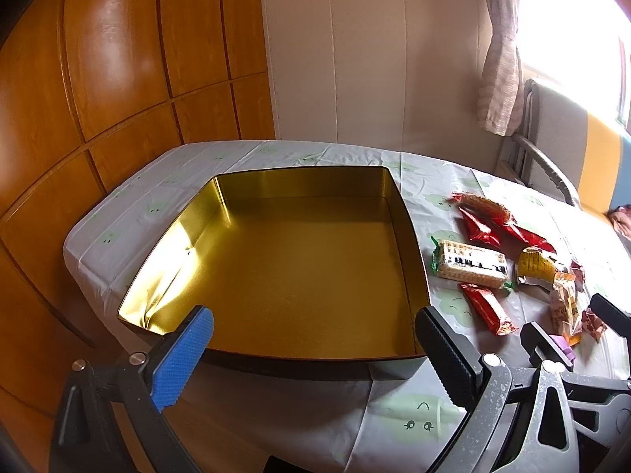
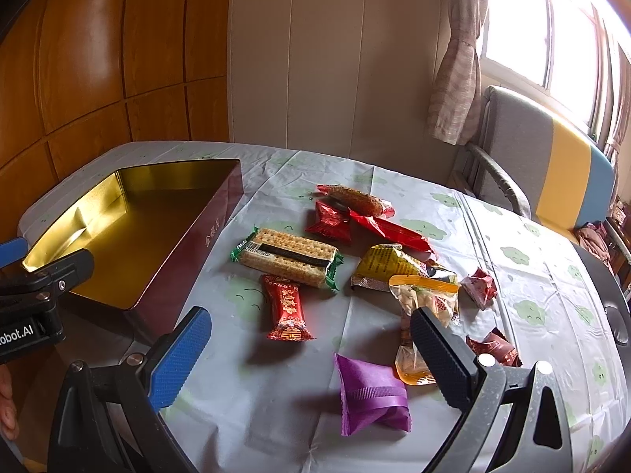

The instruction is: Organize snacks

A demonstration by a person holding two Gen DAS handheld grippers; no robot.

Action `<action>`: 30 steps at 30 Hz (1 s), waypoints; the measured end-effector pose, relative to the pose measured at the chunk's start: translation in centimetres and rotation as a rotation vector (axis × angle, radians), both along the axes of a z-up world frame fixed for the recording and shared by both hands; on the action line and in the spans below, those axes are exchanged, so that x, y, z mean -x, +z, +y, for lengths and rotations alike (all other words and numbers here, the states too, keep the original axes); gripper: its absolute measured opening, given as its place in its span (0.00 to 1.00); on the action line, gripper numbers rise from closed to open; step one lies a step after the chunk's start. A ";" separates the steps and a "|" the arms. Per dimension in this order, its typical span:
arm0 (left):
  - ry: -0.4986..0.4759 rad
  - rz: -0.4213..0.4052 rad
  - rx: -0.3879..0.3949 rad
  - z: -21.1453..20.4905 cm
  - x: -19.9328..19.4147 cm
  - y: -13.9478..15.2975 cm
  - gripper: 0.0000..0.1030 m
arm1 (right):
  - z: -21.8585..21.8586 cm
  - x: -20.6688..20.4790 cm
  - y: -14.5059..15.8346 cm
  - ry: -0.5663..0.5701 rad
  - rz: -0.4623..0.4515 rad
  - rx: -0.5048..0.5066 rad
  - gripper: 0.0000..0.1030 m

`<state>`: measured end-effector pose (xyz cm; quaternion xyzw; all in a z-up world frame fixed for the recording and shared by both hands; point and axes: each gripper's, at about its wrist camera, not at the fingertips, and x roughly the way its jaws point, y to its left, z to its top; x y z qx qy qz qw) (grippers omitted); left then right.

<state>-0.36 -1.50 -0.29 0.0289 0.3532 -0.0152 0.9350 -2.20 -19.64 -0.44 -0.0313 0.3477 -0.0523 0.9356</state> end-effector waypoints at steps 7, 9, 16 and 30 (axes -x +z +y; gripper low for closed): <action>-0.010 -0.002 -0.001 -0.3 0.2 0.1 1.00 | -0.2 0.0 0.0 -0.003 -0.001 -0.003 1.00; -0.014 -0.002 -0.002 -0.4 0.2 0.1 1.00 | -0.3 0.0 0.1 -0.005 -0.002 -0.004 1.00; -0.026 0.000 -0.008 -0.8 0.2 0.1 1.00 | -0.9 0.0 0.0 -0.013 0.000 -0.012 0.99; -0.093 0.009 -0.021 -2.4 0.2 -0.1 1.00 | -3.7 -0.2 -0.1 -0.072 0.007 -0.045 0.99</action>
